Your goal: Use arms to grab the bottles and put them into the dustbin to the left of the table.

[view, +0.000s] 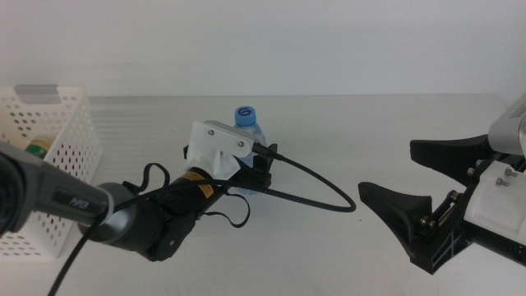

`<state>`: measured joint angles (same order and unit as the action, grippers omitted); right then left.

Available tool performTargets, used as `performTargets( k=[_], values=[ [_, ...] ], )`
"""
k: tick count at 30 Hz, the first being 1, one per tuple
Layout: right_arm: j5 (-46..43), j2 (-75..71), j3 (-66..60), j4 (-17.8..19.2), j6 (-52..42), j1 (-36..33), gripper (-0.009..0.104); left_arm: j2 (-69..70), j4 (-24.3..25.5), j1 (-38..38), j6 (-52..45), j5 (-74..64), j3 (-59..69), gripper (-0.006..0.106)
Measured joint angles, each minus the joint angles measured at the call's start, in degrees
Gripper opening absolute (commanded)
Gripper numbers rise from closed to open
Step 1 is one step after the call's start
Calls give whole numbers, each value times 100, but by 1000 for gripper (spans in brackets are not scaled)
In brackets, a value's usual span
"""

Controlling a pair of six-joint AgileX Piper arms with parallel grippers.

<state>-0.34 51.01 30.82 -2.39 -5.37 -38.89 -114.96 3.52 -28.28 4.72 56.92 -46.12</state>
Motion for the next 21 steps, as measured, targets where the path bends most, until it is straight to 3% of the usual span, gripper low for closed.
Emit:
performTargets(
  k=[7, 11, 15, 19, 20, 21],
  values=[
    [0, 0, 0, 0, 0, 0, 72, -303, 0, 0, 4, -7, -318, 90],
    [0, 0, 0, 0, 0, 0, 72, -394, 0, 0, 18, -7, -468, 83],
    [0, 0, -4, 0, 0, 0, 72, -429, 0, 0, 38, -37, -492, 61],
    [0, 0, -4, 0, 0, 0, 72, -429, -5, 0, 44, -63, -505, 26],
    [0, 0, -4, 0, 0, 0, 72, -429, -5, 0, 50, -62, -505, 5],
    [0, 0, -4, 0, 0, 0, 72, -429, -5, 0, 56, -62, -500, 1]
  ],
)
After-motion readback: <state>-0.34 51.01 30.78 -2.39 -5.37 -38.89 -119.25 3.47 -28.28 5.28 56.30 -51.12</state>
